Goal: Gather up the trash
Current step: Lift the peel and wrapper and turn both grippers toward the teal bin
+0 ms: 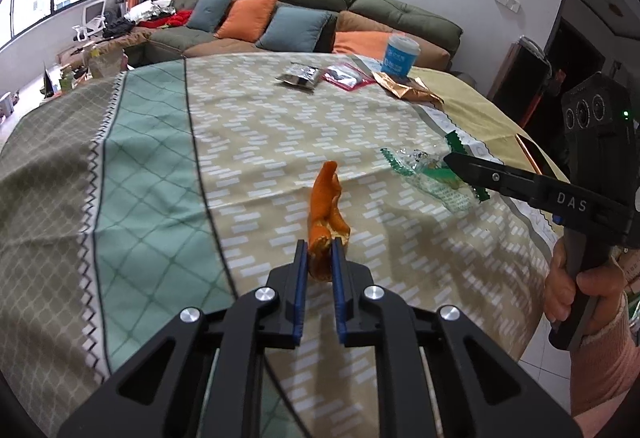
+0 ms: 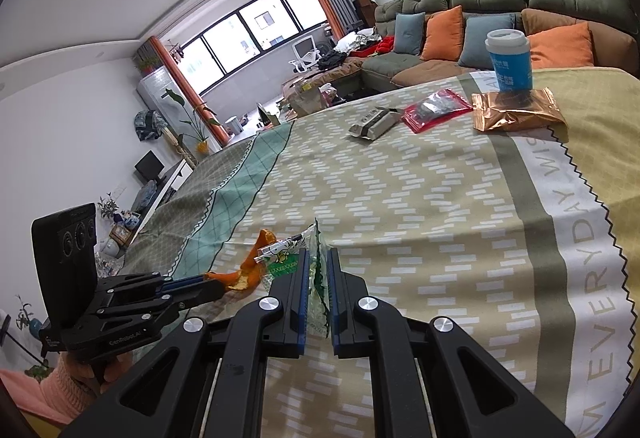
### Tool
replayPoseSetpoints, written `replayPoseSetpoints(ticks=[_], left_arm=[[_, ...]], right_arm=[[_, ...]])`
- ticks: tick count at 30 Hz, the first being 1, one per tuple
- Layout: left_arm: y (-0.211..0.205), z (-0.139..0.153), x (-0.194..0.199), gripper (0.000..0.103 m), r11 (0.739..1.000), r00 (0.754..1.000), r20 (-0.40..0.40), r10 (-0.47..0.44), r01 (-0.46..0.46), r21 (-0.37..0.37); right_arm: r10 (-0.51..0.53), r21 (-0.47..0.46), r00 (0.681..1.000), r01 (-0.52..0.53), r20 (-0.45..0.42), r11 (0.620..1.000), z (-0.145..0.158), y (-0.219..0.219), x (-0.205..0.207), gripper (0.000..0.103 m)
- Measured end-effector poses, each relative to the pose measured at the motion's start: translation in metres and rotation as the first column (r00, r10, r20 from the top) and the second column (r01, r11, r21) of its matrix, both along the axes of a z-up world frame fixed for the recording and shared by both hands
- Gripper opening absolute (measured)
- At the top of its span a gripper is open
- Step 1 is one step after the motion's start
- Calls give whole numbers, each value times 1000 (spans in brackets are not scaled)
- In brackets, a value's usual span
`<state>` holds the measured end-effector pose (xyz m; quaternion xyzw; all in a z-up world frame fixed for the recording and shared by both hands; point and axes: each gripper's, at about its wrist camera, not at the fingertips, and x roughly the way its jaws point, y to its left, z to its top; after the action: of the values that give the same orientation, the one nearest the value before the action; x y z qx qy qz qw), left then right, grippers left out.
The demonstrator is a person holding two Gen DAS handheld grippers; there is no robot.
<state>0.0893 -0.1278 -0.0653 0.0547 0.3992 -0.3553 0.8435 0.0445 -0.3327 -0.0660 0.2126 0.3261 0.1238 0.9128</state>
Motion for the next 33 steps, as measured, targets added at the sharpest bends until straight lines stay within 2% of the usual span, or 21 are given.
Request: replayPoseSetpoints(ticks=[12,33], left_arm=[[45,15,-6,12,994,993,40,112,-111,-22],[105,34,-22,12,967,960,113,255,-253,-32]], right_arm=[[66,24,998,-66,26,998,7,21,6,9],[216,21,974,-218,66,976,24,86,24,9]])
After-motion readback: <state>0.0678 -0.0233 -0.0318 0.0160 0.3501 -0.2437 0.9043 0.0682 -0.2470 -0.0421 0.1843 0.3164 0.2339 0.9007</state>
